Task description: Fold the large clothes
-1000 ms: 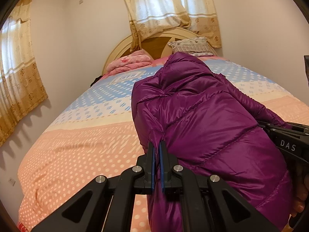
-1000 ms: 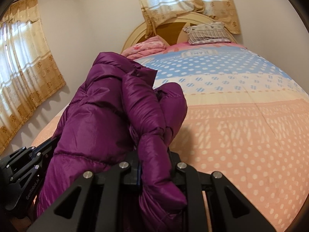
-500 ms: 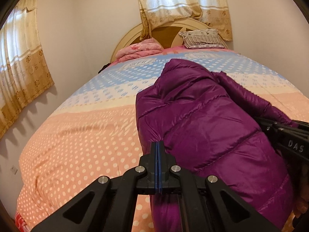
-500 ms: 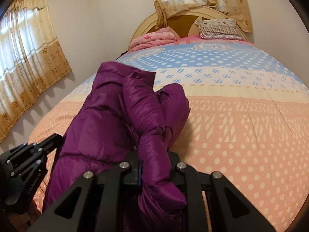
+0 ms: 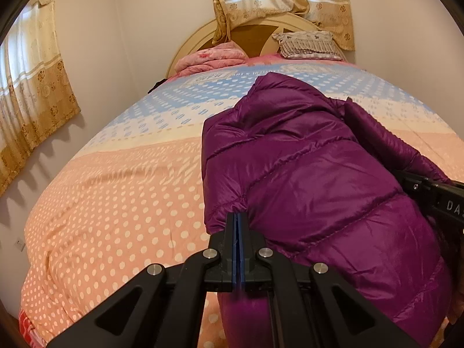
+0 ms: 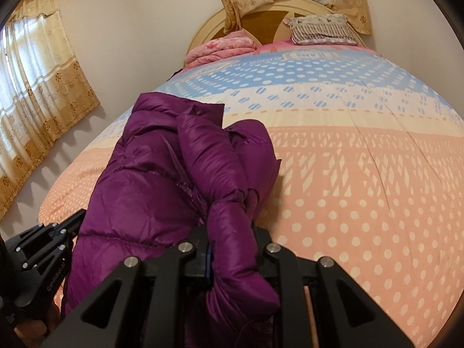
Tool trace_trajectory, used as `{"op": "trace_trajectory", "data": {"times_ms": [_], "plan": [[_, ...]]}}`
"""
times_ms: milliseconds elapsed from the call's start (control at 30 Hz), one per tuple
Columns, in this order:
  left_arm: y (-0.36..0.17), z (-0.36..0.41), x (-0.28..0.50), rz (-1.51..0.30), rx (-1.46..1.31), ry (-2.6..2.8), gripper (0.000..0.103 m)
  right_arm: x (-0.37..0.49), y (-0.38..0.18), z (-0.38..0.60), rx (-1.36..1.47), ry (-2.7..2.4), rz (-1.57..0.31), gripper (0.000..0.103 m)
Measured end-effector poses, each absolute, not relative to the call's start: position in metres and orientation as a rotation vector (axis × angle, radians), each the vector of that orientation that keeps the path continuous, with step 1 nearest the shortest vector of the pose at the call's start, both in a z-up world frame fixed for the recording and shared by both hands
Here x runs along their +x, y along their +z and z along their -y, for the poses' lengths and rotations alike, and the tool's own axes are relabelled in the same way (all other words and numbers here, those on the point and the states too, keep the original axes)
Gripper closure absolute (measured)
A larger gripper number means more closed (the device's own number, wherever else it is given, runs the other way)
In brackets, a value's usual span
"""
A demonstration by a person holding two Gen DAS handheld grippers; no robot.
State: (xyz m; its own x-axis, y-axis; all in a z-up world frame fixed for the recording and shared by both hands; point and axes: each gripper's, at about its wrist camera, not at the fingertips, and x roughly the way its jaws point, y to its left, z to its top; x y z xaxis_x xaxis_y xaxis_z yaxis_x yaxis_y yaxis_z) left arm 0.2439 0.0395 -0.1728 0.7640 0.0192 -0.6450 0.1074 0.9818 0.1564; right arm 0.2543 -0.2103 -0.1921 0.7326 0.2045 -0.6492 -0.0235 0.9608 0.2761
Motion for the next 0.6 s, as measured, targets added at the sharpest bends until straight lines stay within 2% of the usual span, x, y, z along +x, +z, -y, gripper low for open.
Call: {"op": "trace_trajectory", "data": {"times_ms": [133,600], "plan": [[-0.176,-0.034,0.246,-0.703,0.211,-0.032,0.102,0.257,-0.199,0.218,0.307,0.115,-0.762,0.071],[-0.18,-0.036,0.25,-0.719,0.178,-0.037,0.101,0.258,-0.21,0.222,0.298,0.088,-0.784,0.055]]}}
